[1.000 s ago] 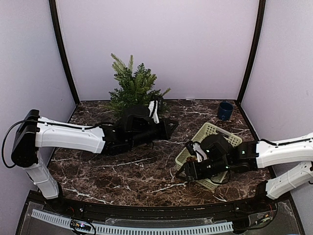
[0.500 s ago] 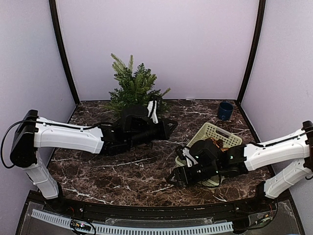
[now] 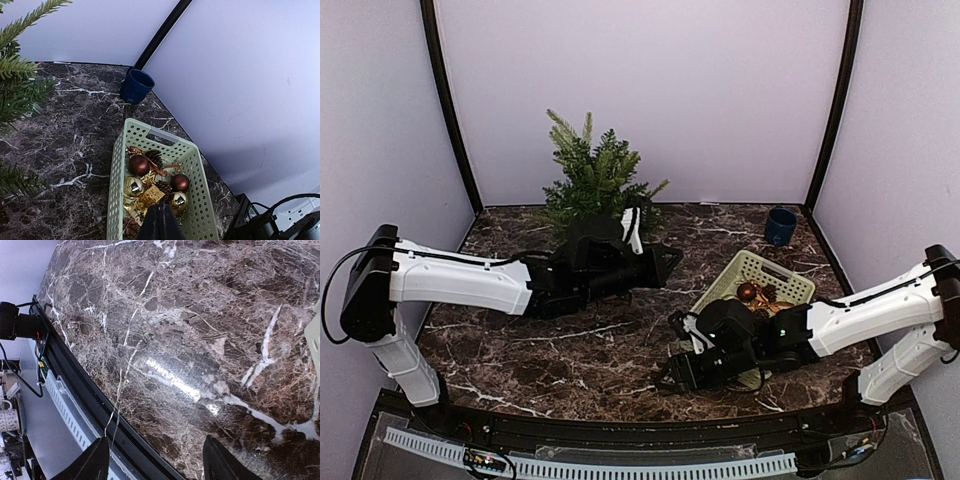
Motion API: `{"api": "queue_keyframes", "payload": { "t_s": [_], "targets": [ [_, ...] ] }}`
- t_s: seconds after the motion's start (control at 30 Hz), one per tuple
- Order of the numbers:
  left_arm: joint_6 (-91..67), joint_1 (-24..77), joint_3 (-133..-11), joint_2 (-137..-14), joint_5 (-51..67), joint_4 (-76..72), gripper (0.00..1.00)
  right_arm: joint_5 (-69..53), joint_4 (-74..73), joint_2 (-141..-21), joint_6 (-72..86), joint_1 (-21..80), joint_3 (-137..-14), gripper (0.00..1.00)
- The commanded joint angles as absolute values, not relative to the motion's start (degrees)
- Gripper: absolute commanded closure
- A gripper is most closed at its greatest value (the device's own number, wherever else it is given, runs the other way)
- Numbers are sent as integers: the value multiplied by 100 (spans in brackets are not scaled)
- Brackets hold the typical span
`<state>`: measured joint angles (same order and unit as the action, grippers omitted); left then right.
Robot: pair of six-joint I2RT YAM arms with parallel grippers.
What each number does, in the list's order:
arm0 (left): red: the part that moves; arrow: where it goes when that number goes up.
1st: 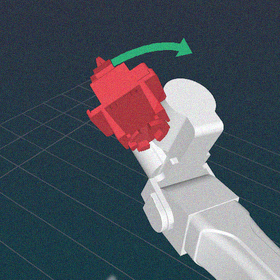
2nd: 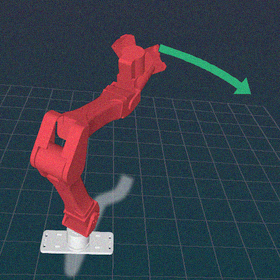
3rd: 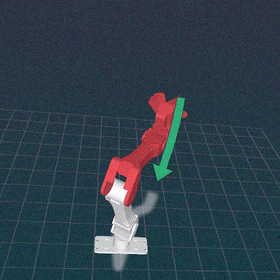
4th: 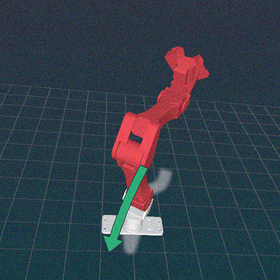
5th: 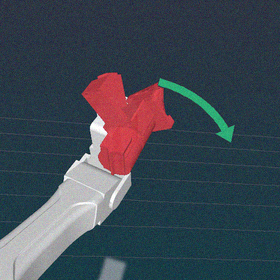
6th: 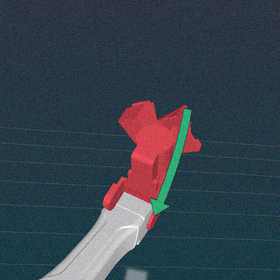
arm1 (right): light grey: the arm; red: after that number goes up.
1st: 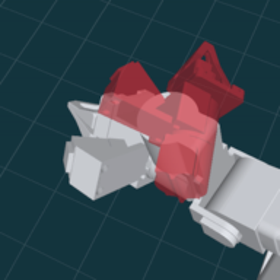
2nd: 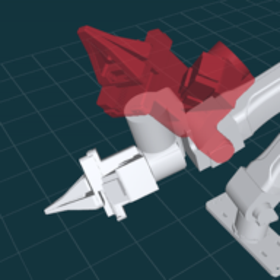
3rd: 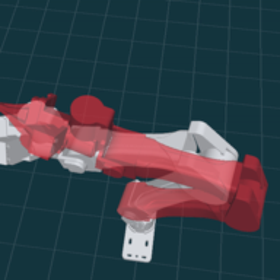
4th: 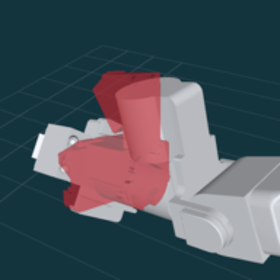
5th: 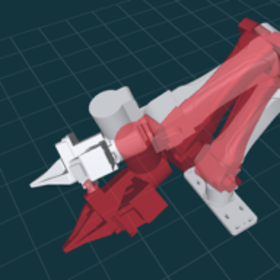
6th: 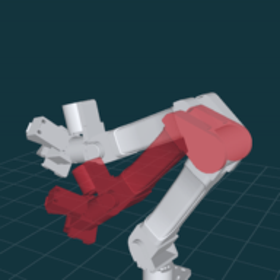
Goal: Decorate the small christmas tree
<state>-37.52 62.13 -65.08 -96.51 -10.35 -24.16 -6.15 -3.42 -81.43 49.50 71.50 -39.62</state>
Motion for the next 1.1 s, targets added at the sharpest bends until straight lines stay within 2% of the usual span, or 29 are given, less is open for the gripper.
{"api": "queue_keyframes", "payload": {
  "t_s": [0.0, 0.33, 0.53, 0.77, 1.07],
  "targets": [
    [-3705, 6194, -6394, -9293, -1120, -2516, 100, -178, -368, -7957, 5226, 7197, -4094, 37],
    [-3718, 6188, -6355, -9266, -1124, -2505, 100, 139, -441, -7277, 5278, 7206, -3925, 47],
    [-3735, 6190, -6307, -9249, -1137, -2523, 100, 124, -634, -7348, 5054, 7305, -3993, 41],
    [-3727, 6191, -6277, -9212, -1160, -2522, 100, 231, -780, -7537, 5135, 7448, -3896, 39],
    [-3702, 6190, -6275, -9211, -1176, -2529, 100, -311, -350, -8070, 4918, 7608, -4029, 38]
  ]
}}
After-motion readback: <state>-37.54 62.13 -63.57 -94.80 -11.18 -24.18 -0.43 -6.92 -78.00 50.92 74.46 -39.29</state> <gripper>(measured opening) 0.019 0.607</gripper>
